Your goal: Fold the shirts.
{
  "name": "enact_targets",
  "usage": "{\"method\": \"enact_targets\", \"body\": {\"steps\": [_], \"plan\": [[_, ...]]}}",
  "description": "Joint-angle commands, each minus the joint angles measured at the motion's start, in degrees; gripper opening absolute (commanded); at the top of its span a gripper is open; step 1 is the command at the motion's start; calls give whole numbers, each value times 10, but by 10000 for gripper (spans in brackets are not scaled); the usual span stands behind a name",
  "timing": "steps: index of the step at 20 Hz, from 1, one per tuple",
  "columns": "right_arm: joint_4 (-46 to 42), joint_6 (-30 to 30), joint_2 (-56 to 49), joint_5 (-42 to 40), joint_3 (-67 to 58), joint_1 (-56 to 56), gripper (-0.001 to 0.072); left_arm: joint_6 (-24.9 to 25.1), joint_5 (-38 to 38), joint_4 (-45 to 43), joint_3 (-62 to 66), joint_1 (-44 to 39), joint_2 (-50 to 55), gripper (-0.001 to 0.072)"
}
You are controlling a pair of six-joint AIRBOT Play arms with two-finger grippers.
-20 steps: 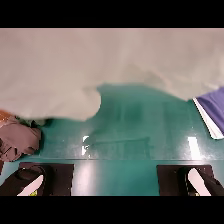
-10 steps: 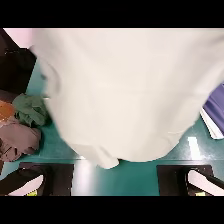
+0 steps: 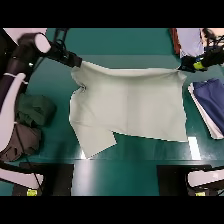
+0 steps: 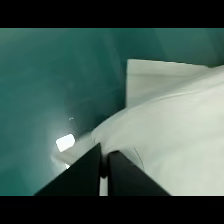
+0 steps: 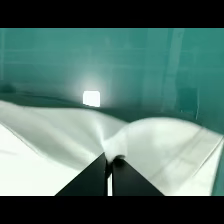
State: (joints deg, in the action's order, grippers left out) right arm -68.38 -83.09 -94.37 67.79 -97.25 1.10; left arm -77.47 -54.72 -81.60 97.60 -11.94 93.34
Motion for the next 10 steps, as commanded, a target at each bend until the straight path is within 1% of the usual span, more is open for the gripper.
{"method": "enact_targets", "body": {"steps": [1,2,3,4,6,7,8,10], "plan": [[-2,-2,-33,-55,3,4,20,-7,59,-1,-2,0,37,35],[-1,-5,-33,-62,3,4,50,-9,59,-1,-2,0,37,280],[0,-5,-33,-63,3,4,225,-22,56,-1,-2,0,37,478],[0,-5,-32,-59,3,4,354,-27,50,-2,0,0,37,504],[27,-4,-28,-37,3,-3,358,-38,13,-1,19,10,36,498],[44,-2,-22,-17,3,-10,358,-44,-19,-1,39,20,36,498],[55,11,-13,6,3,-19,357,-51,-62,0,65,35,35,498],[59,37,11,75,7,-38,357,-51,-113,29,81,69,11,498]]}}
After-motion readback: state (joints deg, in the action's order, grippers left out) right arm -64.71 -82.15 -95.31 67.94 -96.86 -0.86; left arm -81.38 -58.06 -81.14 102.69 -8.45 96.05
